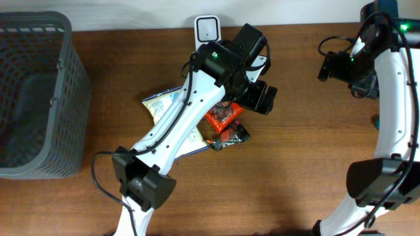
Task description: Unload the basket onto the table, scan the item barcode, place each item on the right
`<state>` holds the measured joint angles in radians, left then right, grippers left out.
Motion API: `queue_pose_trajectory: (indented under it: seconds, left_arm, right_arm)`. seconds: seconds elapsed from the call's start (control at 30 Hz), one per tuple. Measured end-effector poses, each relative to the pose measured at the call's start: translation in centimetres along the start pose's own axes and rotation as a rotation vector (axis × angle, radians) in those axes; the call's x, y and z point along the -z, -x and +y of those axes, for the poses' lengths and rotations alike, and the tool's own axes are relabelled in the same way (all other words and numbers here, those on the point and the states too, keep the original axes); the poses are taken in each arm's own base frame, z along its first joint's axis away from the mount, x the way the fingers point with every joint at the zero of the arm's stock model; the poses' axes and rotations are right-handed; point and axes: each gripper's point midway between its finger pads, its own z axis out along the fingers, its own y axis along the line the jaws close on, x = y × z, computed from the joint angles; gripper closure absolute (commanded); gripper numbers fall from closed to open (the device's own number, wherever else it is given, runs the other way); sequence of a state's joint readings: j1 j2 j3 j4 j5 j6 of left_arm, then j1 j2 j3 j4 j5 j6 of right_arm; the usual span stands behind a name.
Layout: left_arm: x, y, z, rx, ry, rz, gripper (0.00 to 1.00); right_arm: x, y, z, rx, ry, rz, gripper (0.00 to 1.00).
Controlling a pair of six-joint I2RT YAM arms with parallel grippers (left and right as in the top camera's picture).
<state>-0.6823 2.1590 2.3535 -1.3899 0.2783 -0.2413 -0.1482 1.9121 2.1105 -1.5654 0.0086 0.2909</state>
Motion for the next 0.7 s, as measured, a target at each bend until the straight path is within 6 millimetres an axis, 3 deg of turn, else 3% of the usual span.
queue_pose_trajectory:
  seconds: [0.27,0.5,0.6,0.7]
  left_arm:
    - [-2.2,1.4,0.4,0.002,-0.001,-0.020,0.01]
    - [-2.6,1.5,0.3,0.005,-0.002,-0.021,0.01]
    - [-4.6,1.0,0.5,0.010,0.007,0.020,0.00]
    - [-5.7,0.8,0.8,0.017,0.013,0.043,0.11]
  right_arm:
    - [0.0,0.3,0.1,0.000,0.004,-0.013,0.01]
    - [0.0,0.5,0.2,0.001,0.006,-0.020,0.01]
    - [0.0,0.5,0.2,-0.001,0.007,-0.021,0.02]
    - [0.0,0.5,0.2,-0.001,0.007,-0.021,0.01]
